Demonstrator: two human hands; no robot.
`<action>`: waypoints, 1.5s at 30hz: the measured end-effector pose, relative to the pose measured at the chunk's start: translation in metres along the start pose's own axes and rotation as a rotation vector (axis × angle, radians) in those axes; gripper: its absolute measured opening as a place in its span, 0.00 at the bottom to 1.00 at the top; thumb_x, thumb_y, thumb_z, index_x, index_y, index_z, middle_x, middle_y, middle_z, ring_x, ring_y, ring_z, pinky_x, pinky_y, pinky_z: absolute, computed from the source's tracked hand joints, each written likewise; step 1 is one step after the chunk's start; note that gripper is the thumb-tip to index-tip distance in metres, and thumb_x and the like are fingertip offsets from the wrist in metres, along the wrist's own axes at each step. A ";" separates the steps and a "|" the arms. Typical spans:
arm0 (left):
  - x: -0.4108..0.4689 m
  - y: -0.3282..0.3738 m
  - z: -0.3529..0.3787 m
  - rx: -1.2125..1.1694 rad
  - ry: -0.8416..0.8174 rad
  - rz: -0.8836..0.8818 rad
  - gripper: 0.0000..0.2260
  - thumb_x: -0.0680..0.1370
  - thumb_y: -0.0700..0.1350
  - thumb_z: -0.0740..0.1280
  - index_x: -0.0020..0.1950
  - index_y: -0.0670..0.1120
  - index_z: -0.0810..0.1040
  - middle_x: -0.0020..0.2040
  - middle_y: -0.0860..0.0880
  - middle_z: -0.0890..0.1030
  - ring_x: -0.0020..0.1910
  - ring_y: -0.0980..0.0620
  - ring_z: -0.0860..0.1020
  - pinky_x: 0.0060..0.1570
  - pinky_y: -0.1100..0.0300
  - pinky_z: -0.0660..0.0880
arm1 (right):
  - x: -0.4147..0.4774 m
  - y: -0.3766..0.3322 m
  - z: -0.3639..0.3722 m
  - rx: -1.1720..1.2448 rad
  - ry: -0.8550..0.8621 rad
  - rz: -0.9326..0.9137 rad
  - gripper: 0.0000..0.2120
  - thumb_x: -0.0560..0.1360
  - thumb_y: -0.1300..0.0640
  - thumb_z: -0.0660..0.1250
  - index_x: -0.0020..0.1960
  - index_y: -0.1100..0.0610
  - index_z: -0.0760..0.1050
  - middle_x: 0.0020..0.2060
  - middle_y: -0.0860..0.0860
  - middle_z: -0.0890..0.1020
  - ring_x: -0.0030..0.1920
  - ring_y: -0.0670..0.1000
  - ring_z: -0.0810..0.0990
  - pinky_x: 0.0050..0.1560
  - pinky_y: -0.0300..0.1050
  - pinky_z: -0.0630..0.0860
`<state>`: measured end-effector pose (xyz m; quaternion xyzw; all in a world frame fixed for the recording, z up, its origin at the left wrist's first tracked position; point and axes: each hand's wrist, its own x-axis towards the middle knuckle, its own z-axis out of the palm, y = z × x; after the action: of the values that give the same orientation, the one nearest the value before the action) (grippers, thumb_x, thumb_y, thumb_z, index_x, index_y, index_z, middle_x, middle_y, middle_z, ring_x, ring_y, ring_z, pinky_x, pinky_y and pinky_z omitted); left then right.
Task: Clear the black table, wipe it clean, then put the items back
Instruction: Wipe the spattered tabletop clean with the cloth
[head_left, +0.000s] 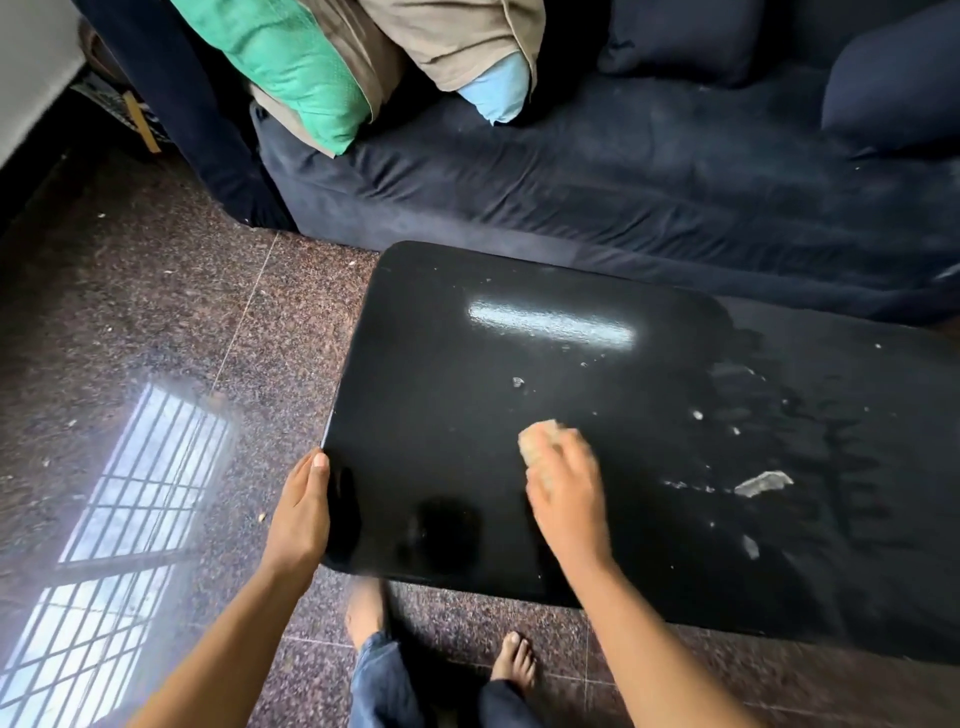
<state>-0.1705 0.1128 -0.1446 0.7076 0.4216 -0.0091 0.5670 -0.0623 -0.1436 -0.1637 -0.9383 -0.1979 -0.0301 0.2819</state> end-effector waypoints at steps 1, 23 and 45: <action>-0.005 -0.002 0.000 -0.001 0.019 0.012 0.23 0.82 0.58 0.51 0.67 0.45 0.72 0.64 0.47 0.75 0.66 0.48 0.71 0.69 0.45 0.65 | -0.001 0.006 -0.004 -0.066 0.045 0.146 0.24 0.68 0.68 0.69 0.63 0.57 0.74 0.62 0.56 0.75 0.63 0.59 0.72 0.68 0.51 0.66; -0.053 -0.029 0.013 -0.118 0.214 0.013 0.22 0.83 0.55 0.49 0.69 0.46 0.71 0.66 0.47 0.73 0.64 0.51 0.70 0.62 0.57 0.63 | -0.142 0.076 -0.048 -0.075 0.205 0.687 0.23 0.75 0.61 0.67 0.70 0.57 0.70 0.68 0.64 0.67 0.68 0.66 0.64 0.57 0.67 0.73; -0.030 -0.029 -0.033 -0.666 0.138 -0.276 0.29 0.82 0.59 0.43 0.73 0.42 0.65 0.68 0.41 0.72 0.68 0.43 0.70 0.67 0.50 0.64 | -0.038 -0.196 0.105 -0.029 -0.500 -0.331 0.20 0.77 0.61 0.56 0.68 0.56 0.70 0.66 0.57 0.72 0.69 0.59 0.65 0.68 0.55 0.65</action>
<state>-0.2230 0.1224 -0.1411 0.4199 0.5302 0.1001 0.7298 -0.1793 0.0488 -0.1571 -0.8755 -0.4111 0.1534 0.2024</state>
